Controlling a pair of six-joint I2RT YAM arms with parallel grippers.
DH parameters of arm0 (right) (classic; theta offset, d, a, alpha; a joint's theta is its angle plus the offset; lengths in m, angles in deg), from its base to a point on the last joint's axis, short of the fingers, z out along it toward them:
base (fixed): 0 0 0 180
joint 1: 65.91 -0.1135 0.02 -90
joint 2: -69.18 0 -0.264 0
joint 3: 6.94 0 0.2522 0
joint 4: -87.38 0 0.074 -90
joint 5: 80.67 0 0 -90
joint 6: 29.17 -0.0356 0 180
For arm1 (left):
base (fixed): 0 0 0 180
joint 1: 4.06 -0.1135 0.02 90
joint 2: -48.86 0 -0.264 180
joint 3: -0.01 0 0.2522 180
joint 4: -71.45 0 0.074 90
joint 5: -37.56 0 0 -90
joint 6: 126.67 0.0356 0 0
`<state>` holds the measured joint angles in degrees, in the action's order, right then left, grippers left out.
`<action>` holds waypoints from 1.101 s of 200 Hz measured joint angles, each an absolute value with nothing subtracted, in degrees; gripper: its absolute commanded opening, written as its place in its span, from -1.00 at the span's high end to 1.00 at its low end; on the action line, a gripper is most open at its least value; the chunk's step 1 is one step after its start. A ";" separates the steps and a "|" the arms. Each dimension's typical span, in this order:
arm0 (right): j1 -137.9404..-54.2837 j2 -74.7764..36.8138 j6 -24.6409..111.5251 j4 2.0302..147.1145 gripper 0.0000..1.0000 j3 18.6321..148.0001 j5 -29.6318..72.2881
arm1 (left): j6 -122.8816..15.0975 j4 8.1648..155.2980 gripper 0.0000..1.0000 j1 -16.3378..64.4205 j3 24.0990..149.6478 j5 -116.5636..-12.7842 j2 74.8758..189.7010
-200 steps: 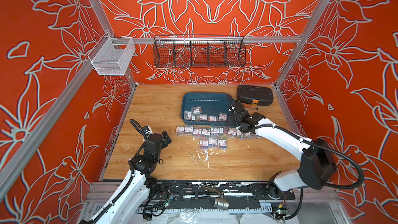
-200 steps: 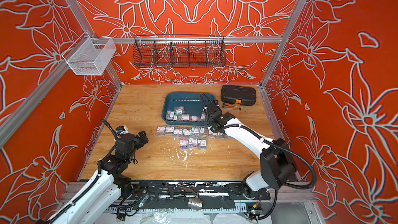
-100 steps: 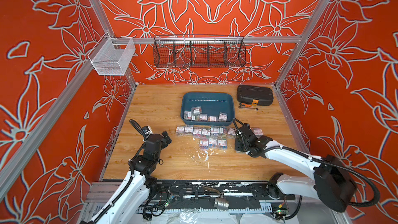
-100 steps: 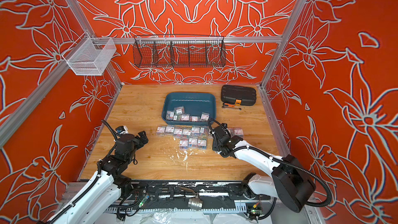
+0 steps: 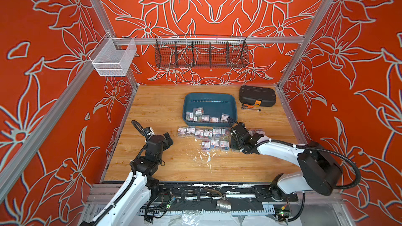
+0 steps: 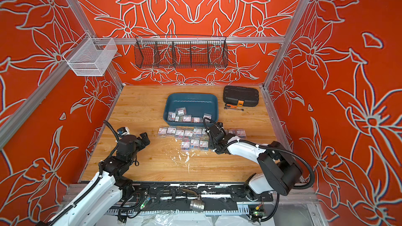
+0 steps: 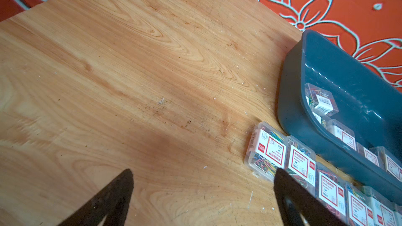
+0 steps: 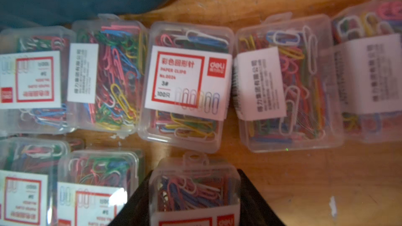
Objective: Take the paper clips out of the storage box
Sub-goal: Place the boxed paper clips at the center of the board.
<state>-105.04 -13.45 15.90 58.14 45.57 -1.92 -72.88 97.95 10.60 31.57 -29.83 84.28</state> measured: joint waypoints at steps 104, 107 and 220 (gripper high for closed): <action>-105.00 -11.98 16.05 59.49 -0.24 45.22 0.53 | -72.88 97.95 -0.96 10.60 31.57 -29.86 84.02; -104.98 -11.76 16.01 59.75 -0.23 45.04 0.82 | -72.88 97.95 -0.96 10.60 31.57 -29.86 84.02; -104.13 -8.46 11.66 67.53 -0.19 40.32 5.41 | -70.47 95.80 -0.98 10.55 31.83 -36.19 86.14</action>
